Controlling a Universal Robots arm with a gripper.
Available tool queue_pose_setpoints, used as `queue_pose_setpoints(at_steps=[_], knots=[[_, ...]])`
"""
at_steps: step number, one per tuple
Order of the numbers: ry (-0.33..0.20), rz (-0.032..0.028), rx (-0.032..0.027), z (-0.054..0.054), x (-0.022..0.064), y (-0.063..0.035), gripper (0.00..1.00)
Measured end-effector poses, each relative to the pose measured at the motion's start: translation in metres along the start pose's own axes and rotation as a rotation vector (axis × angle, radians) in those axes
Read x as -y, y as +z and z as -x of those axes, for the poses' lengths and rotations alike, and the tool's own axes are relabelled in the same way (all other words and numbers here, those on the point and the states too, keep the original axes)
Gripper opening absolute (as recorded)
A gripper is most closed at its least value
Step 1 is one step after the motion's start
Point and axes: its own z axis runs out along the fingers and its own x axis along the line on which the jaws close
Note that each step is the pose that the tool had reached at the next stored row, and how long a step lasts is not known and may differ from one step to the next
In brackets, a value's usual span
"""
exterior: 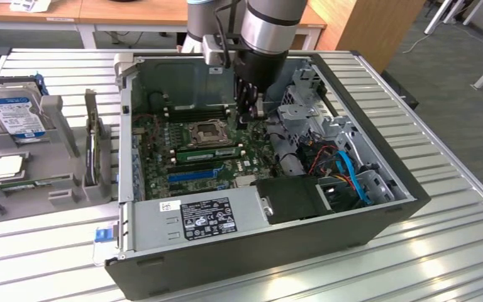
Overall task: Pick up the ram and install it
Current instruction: 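Press down the ram until it locks into place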
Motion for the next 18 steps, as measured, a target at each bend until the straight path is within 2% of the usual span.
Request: queue_pose_setpoints(at_steps=[12,18], knots=[[0.000,-0.0001,-0.0001,-0.001,0.0011,0.0212,0.10],[0.000,-0.0003,-0.0001,-0.001,0.0014,0.0271,0.10]])
